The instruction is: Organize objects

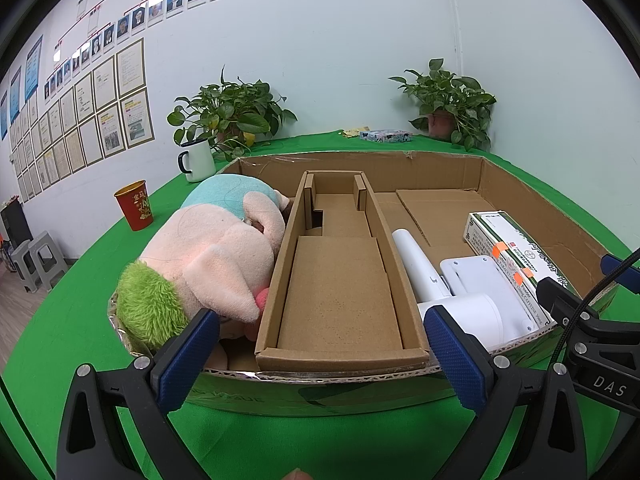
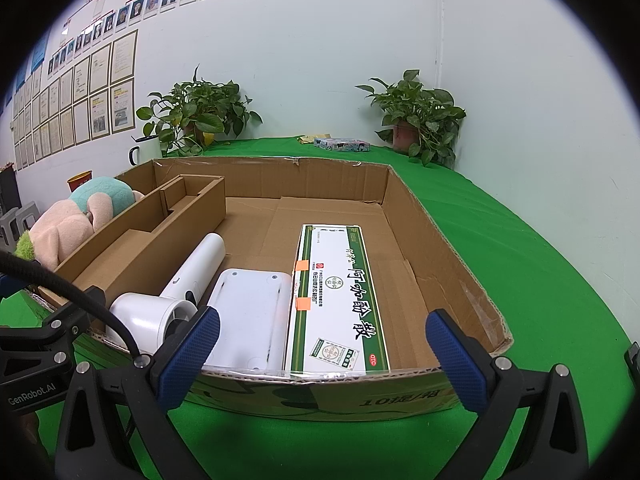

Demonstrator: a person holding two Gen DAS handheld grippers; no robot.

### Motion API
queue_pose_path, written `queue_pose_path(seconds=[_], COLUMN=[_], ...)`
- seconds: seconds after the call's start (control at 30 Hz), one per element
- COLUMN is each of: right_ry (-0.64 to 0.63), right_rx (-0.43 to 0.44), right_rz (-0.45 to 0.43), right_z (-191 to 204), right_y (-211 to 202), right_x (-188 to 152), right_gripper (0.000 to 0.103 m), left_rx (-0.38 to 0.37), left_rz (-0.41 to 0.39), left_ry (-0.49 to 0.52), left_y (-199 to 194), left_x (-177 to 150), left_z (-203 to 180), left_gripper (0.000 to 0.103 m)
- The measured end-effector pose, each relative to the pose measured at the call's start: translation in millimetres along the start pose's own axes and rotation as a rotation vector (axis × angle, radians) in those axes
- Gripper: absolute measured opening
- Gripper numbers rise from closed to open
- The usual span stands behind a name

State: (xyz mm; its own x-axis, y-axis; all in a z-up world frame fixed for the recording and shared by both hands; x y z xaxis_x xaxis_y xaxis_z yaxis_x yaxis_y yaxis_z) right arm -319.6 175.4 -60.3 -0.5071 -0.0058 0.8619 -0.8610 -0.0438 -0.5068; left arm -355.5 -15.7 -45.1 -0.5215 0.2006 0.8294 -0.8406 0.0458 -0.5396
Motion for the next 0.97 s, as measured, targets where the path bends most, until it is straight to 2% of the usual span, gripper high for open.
queue_pose_path(seconds=[0.97], right_ry=[0.000], right_rx=[0.000], right_rz=[0.001], right_z=[-0.2], right_y=[-1.1], right_x=[-0.2], right_gripper=[0.102], left_rx=[0.000], left_rz=[0.001], left_ry=[-0.001], left_y=[0.5], left_x=[-1.0], left_z=[-1.4], left_gripper=[0.103])
Point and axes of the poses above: each gripper's, at about its wrist camera, not at the fingertips, and y roughly the way its jaws point, z to its left, x to its top, the point moved 10 cm from there along y, roughly the way its jaws point, and after that the axes turned 6 degrees about y, right-handed, at the moved point
